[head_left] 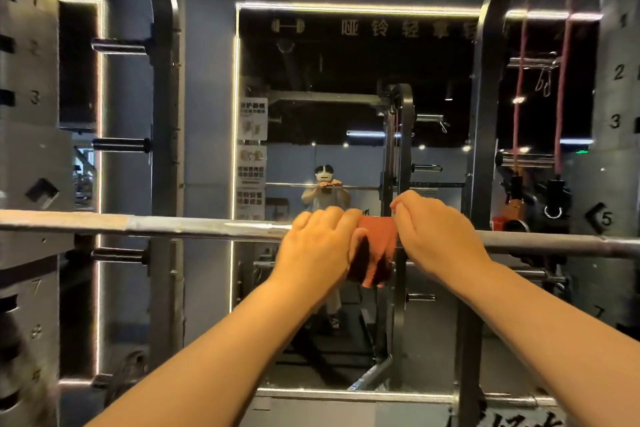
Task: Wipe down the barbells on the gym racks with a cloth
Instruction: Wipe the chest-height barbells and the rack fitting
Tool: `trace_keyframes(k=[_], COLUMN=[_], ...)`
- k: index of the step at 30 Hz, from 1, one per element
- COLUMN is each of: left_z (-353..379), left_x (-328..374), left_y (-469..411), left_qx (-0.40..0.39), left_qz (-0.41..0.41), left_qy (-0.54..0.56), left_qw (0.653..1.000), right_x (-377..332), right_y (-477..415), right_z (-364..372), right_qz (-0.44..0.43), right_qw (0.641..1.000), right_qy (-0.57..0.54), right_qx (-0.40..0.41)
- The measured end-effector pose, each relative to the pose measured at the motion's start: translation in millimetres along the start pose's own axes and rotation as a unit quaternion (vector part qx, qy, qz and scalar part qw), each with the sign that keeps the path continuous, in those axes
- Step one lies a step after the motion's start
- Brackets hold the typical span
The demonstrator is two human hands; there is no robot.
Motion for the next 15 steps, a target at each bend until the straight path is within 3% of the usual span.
trace_keyframes(k=[4,8,12,15], left_z=[-9.0,-27.7,-22.2,-16.2], left_x=[-44.7,-45.3,1.5,13.1], left_y=[20.9,10.9,-25.1,-32.4], left_qx=[0.075,-0.014,-0.071,-0.032], left_qz=[-0.051,-0.171,-0.111,-0.085], left_qy=[-0.049,0.03,-0.063,-0.098], left_qw=[0.995,0.985,0.989,0.991], right_x=[-1.9,-0.1,-2.7,-5.9], right_y=[-9.3,-16.0,-16.3,-13.9], right_z=[9.5,19.2,15.4,15.4], right_qz=[0.008,0.027,0.016,0.001], right_qw=[0.993,0.991,0.983,0.977], right_qy=[0.106,0.114,0.161,0.193], right_qx=[-0.047,-0.065,-0.092,-0.094])
Point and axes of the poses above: each hand's wrist, its own y-axis away from the middle knuckle, its own z-axis out of the palm, x = y × z, the point moved 4 cm from there along -y, towards the middle knuckle, and after that the axes turned 7 degrees about -x, right-handed, at the moved point
